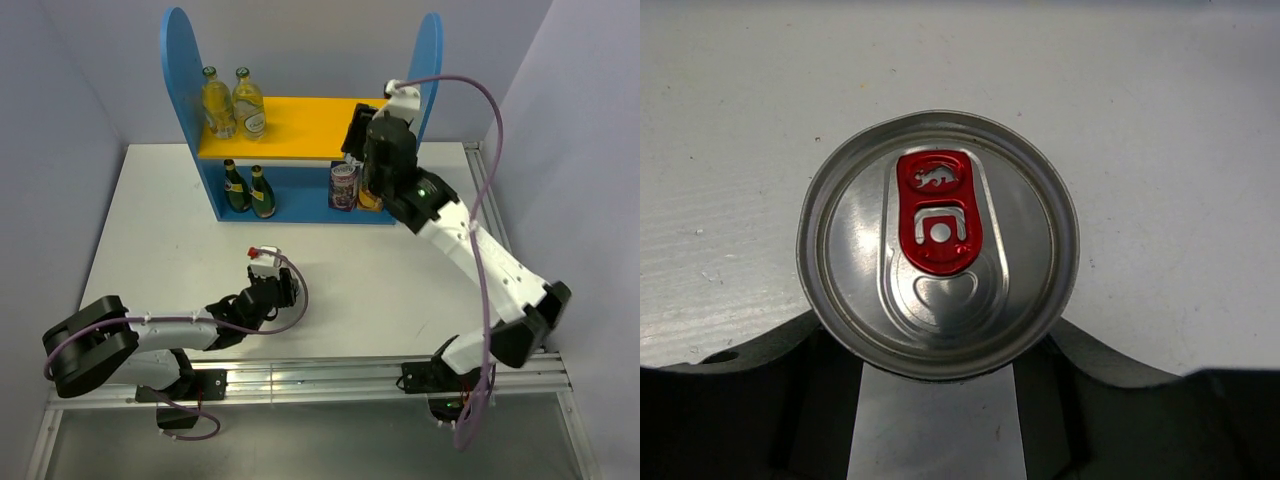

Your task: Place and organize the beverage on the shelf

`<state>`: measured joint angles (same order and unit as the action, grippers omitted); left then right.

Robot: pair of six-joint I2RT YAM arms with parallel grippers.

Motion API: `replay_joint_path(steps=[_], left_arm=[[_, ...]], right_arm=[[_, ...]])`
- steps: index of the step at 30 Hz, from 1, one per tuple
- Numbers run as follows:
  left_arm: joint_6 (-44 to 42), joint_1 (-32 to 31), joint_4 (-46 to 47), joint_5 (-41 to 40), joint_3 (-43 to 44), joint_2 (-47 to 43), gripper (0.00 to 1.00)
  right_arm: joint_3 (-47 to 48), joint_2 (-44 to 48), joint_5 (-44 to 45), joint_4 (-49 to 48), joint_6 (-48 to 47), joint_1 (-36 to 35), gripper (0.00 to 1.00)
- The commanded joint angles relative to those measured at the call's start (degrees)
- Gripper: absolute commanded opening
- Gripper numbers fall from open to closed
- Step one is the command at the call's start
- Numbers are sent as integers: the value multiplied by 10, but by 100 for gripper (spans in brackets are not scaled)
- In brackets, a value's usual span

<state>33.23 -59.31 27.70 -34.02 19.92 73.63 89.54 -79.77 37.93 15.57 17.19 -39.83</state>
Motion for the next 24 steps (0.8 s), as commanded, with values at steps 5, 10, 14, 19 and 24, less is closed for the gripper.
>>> replay_joint_path(steps=[5, 10, 14, 19, 24], left_arm=[[31, -5, 31, 25, -8, -11, 0], [39, -34, 25, 7, 6, 11, 0], [36, -64, 3, -17, 48, 46, 0], [29, -88, -27, -23, 91, 64, 0], [25, -89, -32, -20, 104, 63, 0]], right_arm=[[160, -117, -88, 32, -21, 112, 0], [220, -163, -85, 45, -32, 139, 0], [237, -186, -85, 54, -30, 145, 0], [227, -202, -109, 61, -19, 149, 37], [196, -203, -117, 53, -11, 147, 85]])
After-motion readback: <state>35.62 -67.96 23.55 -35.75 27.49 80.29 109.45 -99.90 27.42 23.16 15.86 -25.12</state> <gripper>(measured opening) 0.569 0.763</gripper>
